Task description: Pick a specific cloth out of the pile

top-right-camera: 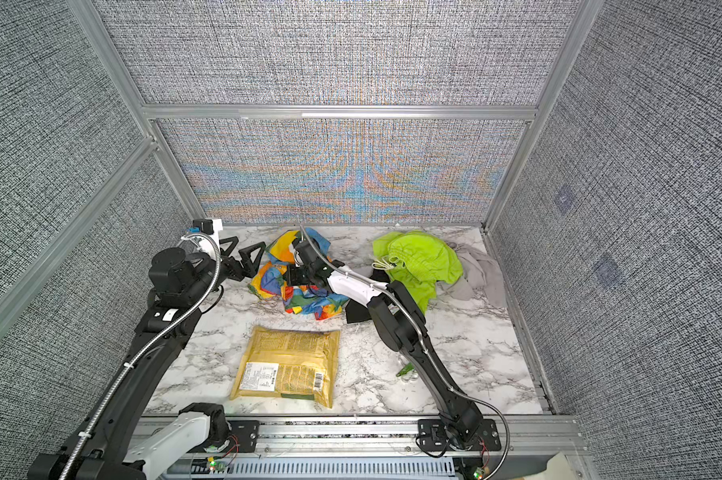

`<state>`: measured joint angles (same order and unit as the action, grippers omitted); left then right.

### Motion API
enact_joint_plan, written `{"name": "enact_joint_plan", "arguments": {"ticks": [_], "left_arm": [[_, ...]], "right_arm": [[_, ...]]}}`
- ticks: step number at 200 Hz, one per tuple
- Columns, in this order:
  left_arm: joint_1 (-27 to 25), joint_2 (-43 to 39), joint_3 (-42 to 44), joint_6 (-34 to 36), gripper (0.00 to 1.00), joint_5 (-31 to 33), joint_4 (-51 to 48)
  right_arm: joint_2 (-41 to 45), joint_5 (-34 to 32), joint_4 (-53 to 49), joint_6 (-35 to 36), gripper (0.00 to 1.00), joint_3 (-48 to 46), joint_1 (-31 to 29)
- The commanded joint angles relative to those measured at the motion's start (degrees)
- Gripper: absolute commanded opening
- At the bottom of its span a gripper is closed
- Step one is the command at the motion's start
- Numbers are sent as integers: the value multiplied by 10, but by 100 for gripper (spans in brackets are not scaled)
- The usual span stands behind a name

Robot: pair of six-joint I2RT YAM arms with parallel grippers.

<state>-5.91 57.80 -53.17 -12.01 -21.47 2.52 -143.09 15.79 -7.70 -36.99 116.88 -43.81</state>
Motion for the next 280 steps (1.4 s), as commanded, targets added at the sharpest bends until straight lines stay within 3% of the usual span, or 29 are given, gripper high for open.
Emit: {"name": "enact_joint_plan", "arguments": {"ticks": [1, 27, 47, 64, 111, 159, 178, 206, 231, 246, 262, 280], "left_arm": [[1, 3, -5, -5, 96, -11, 10], [1, 7, -8, -6, 96, -14, 7], [1, 10, -9, -6, 96, -16, 6], [1, 11, -8, -7, 96, -16, 7], [1, 5, -5, -11, 96, -29, 15], [0, 2, -3, -14, 97, -34, 20], [1, 5, -4, -16, 97, -39, 21], [1, 6, -4, -19, 97, -45, 24], [1, 6, -4, -19, 97, -45, 24], [1, 6, -4, -18, 97, -45, 23], [1, 6, -4, -18, 97, -46, 23], [1, 7, -4, -18, 97, -47, 24]], "right_arm": [[-22, -19, -33, -5, 14, 12, 2], [-24, -14, -65, 5, 22, 39, 3], [2, -14, -68, 14, 37, 32, 3], [40, -18, -68, 27, 52, 11, 3], [168, -71, -97, 80, 76, -74, 10], [285, -195, -162, 73, 79, -219, 40], [331, -207, -144, 50, 81, -300, 56], [358, -181, -109, 30, 91, -369, 79], [331, -131, -86, 23, 91, -371, 84], [309, -107, -66, 16, 85, -367, 85], [291, -96, -46, 6, 71, -365, 85], [284, -101, -35, -4, 46, -365, 85]]}}
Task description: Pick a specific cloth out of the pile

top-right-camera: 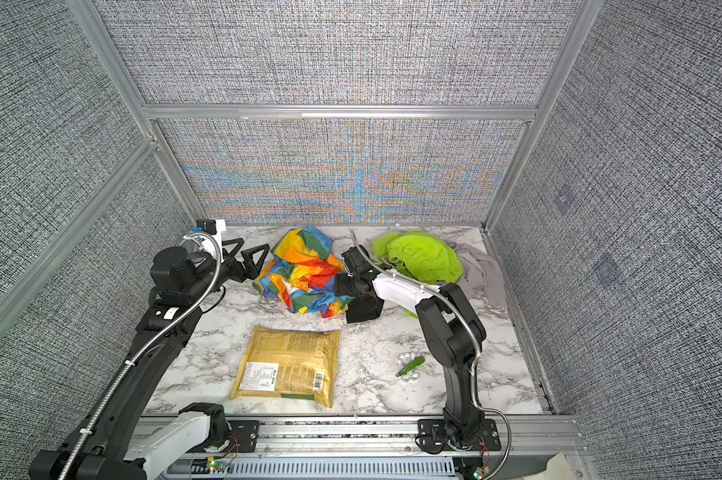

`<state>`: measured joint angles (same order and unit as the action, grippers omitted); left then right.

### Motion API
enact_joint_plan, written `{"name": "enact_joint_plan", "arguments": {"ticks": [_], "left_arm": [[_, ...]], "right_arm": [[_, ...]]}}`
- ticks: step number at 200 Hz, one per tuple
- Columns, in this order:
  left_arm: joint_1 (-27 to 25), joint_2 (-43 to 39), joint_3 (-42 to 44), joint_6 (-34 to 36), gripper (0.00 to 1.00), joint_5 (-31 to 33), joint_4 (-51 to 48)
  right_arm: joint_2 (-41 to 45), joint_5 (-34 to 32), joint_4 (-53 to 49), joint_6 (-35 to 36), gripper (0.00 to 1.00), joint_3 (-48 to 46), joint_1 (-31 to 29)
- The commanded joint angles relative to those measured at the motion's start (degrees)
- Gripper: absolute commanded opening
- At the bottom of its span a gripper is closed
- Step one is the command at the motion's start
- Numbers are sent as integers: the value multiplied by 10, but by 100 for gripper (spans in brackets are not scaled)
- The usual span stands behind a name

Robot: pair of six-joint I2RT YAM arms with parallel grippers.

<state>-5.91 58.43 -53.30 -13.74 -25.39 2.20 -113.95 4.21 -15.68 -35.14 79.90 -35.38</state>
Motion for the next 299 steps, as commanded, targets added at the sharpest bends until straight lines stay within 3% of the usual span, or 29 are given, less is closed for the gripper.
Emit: {"name": "enact_joint_plan", "arguments": {"ticks": [1, 24, 48, 124, 195, 243, 299], "left_arm": [[1, 1, -2, -1, 97, -8, 27], [1, 0, -3, -1, 97, -9, 26], [0, 1, -4, -1, 97, -12, 25], [1, -3, -8, 4, 98, -4, 16], [1, 0, -5, -3, 98, -21, 28], [1, 5, -3, -9, 98, -40, 36], [0, 11, -6, -9, 98, -42, 34]], "right_arm": [[-7, 15, 45, -23, 45, 5, 0], [2, -16, 40, -24, 19, 17, -2], [16, -44, 36, -13, 9, 44, -10], [-48, -83, -13, 50, 6, 239, -50], [-181, -14, 34, 64, 6, 410, -64], [-345, 22, -15, 44, 7, 561, -65], [-396, 28, -42, 25, 16, 537, -66]]}}
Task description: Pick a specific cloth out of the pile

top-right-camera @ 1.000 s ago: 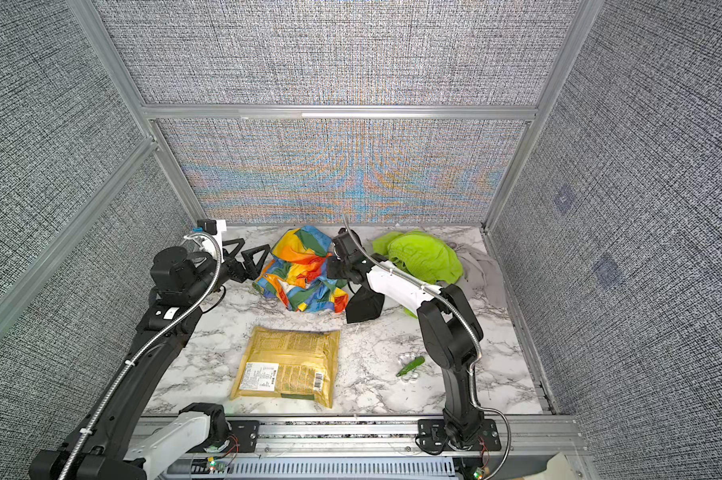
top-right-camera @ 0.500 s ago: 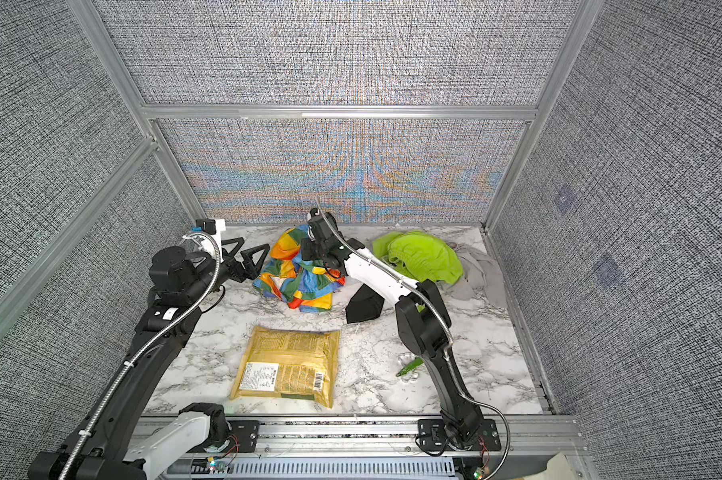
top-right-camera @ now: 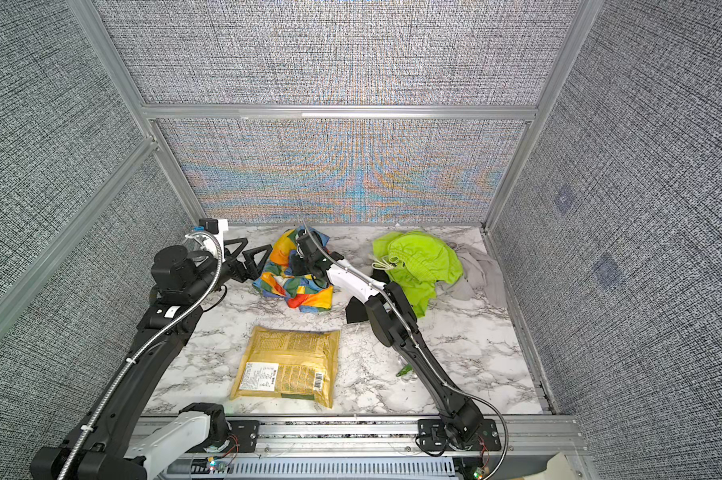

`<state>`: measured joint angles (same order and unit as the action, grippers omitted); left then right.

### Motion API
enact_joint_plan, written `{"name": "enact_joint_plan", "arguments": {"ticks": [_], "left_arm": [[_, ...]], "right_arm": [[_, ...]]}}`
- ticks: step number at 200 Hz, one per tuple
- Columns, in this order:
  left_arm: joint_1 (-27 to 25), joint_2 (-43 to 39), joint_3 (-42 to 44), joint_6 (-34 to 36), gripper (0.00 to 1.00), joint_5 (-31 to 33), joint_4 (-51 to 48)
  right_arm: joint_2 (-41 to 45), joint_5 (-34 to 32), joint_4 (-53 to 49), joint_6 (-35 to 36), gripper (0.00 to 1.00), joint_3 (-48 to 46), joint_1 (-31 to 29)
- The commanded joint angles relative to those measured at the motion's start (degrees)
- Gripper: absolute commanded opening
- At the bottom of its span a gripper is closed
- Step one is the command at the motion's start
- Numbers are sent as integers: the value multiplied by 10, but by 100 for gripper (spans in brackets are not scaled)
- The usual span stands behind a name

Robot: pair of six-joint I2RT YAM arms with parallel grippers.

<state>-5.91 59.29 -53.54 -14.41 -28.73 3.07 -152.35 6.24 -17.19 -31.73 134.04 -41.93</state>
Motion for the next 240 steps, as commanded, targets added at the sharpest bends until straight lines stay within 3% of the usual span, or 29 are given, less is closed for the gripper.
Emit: {"name": "enact_joint_plan", "arguments": {"ticks": [1, 36, 72, 153, 197, 240], "left_arm": [[0, 3, -3, -3, 98, -8, 24], [1, 6, -3, -1, 98, -5, 23], [1, 12, -5, -2, 98, -4, 20], [1, 19, -3, -2, 98, 3, 20], [1, 26, -3, 2, 98, 7, 17], [1, 25, 0, 9, 98, 23, 16]], "right_arm": [[-13, 8, -29, -8, 16, -4, -1], [10, 13, -33, 1, 36, -11, -1], [92, 6, -24, 30, 55, -63, -1], [364, -43, 26, 97, 69, -303, 4], [512, -31, 69, 138, 90, -456, 13], [646, -36, 87, 152, 93, -573, 35]]}}
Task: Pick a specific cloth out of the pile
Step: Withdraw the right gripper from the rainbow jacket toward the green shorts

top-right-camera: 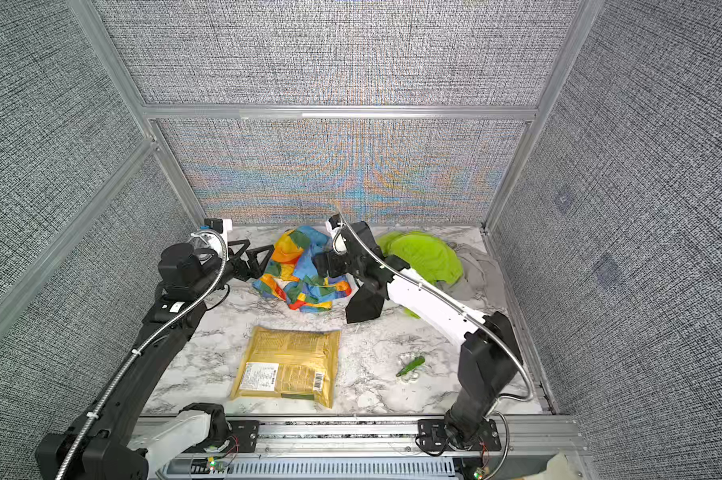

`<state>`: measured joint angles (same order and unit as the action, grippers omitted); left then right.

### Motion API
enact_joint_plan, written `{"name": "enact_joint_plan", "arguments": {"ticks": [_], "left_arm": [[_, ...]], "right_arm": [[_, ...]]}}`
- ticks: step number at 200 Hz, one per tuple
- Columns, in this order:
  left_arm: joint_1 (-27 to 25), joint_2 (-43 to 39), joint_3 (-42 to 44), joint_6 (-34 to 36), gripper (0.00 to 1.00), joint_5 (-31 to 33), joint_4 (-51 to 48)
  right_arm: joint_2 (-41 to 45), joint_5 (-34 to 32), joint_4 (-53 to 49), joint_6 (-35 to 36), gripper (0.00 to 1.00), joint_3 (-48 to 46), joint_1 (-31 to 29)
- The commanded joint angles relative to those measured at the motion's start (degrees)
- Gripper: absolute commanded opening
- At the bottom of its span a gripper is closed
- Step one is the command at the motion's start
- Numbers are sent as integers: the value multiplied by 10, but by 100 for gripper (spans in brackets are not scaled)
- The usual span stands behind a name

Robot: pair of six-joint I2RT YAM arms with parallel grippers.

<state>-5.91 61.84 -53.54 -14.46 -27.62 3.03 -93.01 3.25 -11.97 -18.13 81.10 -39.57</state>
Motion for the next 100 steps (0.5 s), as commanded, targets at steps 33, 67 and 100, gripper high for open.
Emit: {"name": "enact_joint_plan", "arguments": {"ticks": [33, 67, 100], "left_arm": [[1, 1, 4, 15, 99, 30, 18], [0, -5, 3, 17, 99, 51, 21], [0, -30, 32, -4, 99, 124, 10]], "right_arm": [[156, -14, 51, 14, 95, -137, 44], [248, -6, 56, 30, 96, -213, 80], [317, -33, 33, 47, 97, -266, 101]]}}
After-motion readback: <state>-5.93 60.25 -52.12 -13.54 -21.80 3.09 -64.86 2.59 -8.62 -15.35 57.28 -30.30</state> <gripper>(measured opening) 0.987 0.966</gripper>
